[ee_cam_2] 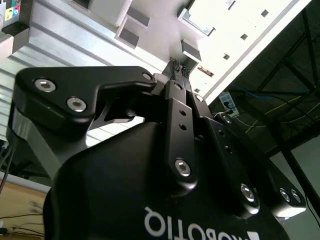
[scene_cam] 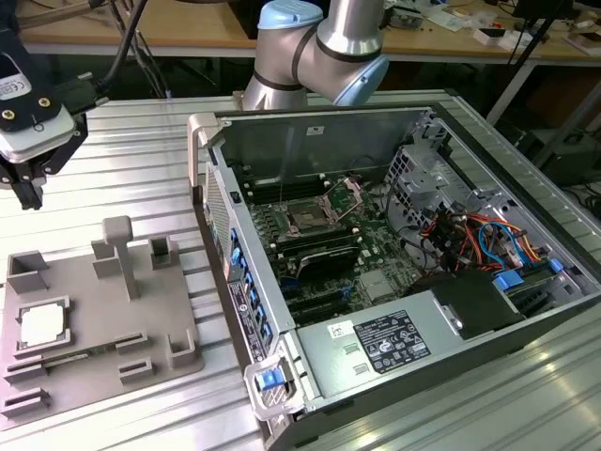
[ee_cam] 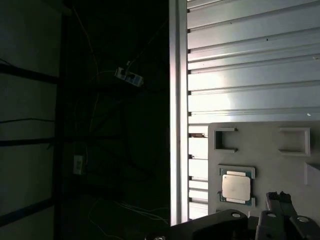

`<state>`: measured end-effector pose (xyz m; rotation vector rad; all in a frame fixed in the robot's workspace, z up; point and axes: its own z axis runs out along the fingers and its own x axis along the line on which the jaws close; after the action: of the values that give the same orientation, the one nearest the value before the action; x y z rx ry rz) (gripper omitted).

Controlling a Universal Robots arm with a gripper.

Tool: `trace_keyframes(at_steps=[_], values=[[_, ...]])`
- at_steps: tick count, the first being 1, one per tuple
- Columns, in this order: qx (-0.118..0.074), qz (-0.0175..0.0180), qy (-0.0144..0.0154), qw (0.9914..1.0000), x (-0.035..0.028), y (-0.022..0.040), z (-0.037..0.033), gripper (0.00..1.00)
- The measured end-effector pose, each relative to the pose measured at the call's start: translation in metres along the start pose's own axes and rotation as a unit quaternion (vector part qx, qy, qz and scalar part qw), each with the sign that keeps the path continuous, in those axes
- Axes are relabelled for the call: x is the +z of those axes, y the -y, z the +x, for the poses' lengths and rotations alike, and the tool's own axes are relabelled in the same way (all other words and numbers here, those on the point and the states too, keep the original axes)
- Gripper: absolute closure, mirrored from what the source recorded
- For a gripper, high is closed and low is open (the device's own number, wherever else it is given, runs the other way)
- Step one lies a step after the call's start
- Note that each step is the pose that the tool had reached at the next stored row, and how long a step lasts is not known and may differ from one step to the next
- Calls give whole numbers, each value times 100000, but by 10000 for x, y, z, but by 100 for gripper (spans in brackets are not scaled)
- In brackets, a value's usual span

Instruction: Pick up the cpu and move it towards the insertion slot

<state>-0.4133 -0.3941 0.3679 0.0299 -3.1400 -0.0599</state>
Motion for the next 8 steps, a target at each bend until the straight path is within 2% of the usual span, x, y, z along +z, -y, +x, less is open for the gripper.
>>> trace_keyframes(at_steps=[6, 8], values=[[-5, -4, 5, 100000, 9, 8, 193, 89], [-1, -3, 6, 100000, 13, 16, 343, 89]])
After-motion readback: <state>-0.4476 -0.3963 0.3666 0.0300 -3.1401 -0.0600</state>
